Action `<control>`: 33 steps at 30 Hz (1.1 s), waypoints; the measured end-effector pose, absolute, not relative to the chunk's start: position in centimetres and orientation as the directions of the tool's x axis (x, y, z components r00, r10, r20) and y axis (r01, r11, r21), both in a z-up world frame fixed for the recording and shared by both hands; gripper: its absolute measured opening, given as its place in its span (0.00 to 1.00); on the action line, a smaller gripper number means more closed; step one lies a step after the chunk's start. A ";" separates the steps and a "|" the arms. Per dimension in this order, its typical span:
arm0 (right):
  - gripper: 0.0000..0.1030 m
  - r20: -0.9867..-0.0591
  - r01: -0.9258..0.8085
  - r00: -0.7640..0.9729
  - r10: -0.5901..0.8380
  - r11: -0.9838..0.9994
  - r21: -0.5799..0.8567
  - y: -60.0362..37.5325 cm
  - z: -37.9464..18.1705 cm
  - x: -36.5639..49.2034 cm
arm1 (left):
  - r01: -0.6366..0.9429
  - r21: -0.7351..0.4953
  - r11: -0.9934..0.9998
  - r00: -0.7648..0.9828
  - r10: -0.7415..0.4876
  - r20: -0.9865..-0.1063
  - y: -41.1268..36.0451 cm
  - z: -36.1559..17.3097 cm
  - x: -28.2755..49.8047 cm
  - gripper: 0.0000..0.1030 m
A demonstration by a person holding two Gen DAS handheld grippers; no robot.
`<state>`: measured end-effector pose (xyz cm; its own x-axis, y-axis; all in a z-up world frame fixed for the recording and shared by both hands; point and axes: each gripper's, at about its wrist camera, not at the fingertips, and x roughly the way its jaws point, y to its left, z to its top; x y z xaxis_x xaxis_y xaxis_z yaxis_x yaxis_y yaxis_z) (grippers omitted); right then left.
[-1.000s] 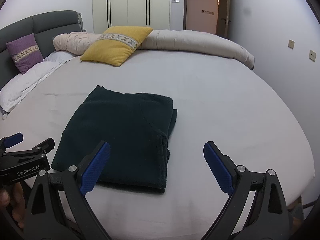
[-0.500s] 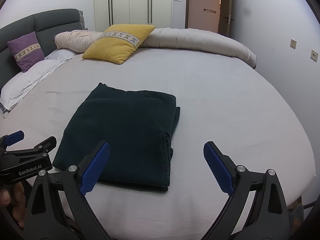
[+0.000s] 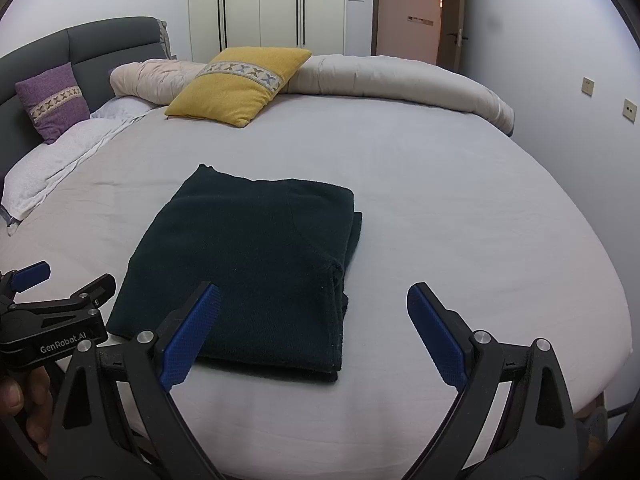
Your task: Fold small clothes
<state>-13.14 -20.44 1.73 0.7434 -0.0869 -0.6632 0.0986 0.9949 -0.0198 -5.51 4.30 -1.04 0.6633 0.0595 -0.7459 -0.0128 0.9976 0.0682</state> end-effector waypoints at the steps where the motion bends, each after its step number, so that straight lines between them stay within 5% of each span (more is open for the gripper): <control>1: 0.92 -0.664 0.098 0.743 -0.086 0.995 -0.019 -20.4 1.7 -13.1 | -0.013 0.068 0.998 0.664 0.059 -0.746 4.3 -1.0 -5.4 1.00; 33: 0.92 -0.667 0.099 0.741 -0.084 0.995 -0.015 -20.3 1.6 -13.2 | -0.011 0.069 0.998 0.662 0.059 -0.748 4.4 -1.1 -5.5 1.00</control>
